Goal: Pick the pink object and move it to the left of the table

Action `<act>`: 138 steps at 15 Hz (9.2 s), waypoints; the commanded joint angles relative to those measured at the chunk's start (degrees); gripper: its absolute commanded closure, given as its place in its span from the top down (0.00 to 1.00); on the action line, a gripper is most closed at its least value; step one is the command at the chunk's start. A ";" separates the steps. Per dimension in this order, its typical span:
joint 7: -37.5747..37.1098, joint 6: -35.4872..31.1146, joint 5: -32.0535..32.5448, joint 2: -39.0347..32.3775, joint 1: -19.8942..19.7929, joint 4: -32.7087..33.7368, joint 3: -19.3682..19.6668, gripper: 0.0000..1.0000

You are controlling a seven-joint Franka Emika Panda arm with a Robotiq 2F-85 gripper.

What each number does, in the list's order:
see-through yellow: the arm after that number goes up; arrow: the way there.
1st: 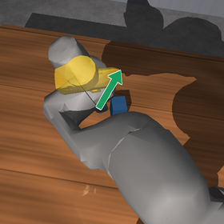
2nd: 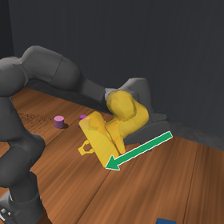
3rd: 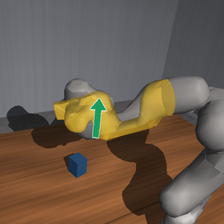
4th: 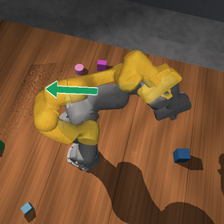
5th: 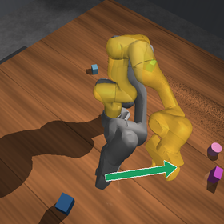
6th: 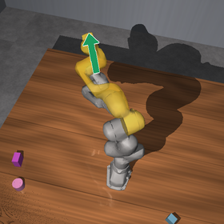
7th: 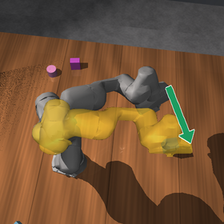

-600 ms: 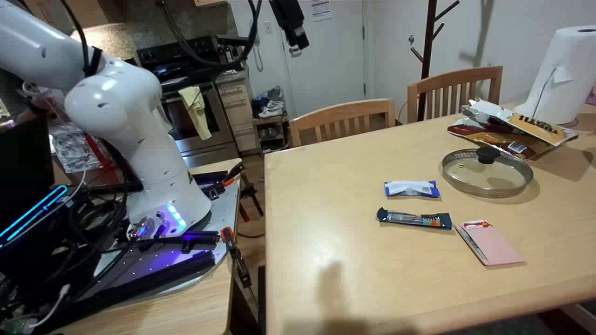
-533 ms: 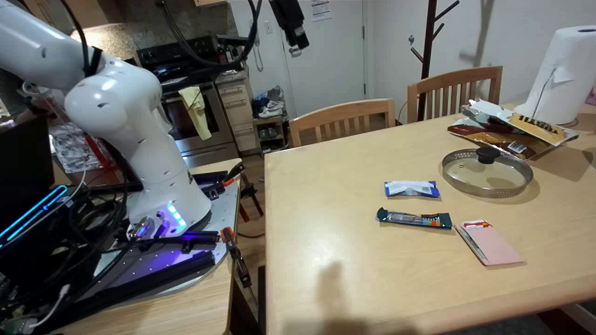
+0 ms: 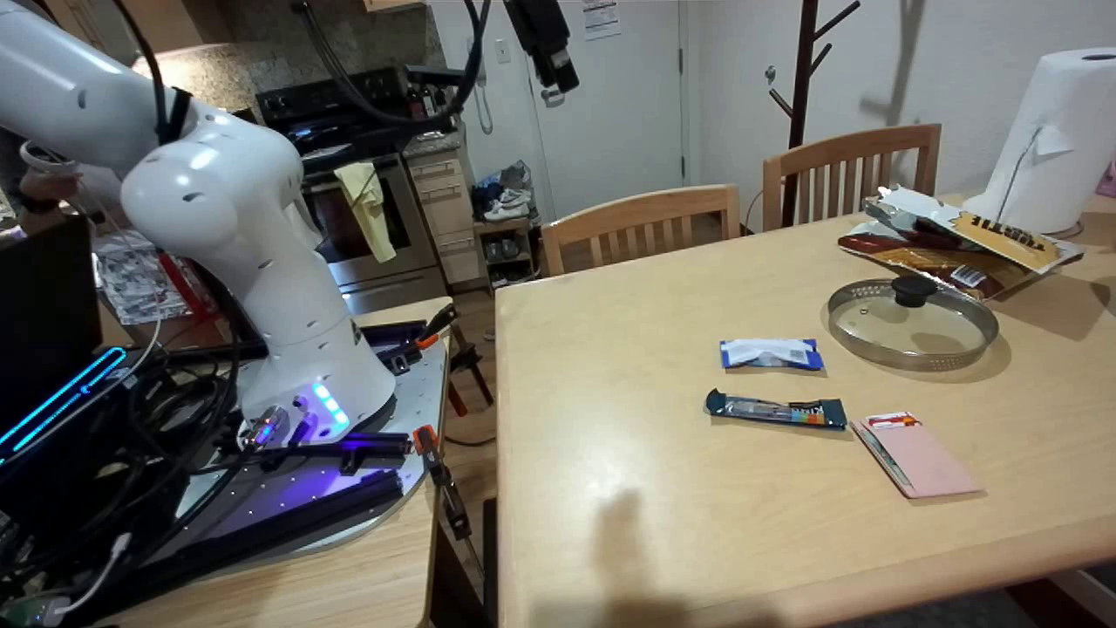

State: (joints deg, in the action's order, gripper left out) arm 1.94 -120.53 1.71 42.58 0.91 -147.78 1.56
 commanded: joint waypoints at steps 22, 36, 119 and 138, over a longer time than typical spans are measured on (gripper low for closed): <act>-6.69 -11.22 -0.86 -12.48 -5.77 4.87 2.85 1.00; -3.10 -0.85 -10.72 -30.50 -5.72 18.35 6.89 1.00; 86.61 8.52 2.69 -67.60 -15.12 57.95 4.06 1.00; 88.63 15.08 3.74 -70.09 -15.60 64.43 4.00 1.00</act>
State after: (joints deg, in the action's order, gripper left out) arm 90.95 -104.44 4.65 -28.43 -14.47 -82.27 5.99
